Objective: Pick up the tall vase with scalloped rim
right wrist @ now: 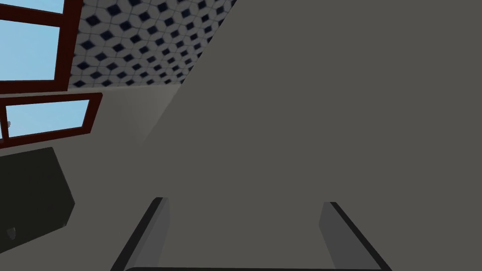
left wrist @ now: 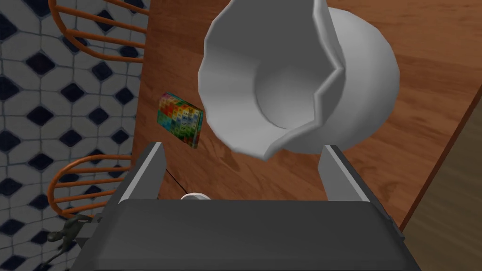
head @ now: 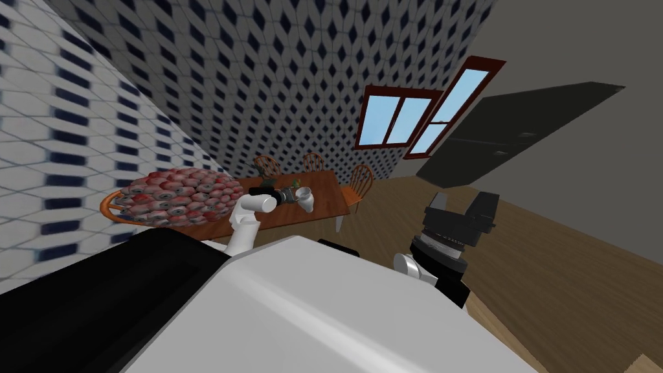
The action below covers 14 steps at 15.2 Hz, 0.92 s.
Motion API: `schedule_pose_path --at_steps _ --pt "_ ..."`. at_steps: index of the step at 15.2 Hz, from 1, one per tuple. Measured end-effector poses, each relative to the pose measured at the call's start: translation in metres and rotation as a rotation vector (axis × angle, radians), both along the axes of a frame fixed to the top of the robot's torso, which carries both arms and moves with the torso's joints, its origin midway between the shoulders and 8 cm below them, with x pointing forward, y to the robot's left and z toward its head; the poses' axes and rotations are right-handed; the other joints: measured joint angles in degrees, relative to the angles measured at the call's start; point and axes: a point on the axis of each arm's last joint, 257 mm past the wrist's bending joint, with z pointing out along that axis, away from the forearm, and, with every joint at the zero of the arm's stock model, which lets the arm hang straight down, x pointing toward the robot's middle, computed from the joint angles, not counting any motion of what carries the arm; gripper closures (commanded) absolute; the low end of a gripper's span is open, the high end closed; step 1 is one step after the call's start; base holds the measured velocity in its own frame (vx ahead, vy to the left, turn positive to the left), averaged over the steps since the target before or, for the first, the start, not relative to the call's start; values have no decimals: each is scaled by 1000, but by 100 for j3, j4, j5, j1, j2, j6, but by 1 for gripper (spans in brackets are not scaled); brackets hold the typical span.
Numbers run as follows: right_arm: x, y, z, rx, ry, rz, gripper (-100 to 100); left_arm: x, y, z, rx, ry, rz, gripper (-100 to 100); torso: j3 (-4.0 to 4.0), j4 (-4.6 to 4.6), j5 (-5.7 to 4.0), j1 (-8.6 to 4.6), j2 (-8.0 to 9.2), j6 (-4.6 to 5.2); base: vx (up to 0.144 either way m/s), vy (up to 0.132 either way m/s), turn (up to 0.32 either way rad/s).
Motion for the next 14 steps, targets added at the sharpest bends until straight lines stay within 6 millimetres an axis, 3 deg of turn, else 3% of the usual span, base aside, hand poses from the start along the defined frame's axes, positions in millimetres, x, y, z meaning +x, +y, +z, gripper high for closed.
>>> schedule_pose_path --at_steps 14 --pt "0 0 0 0 0 0 0 -37 3 -22 -112 200 44 -100 0 0 0 0 0 1 14 3 -94"
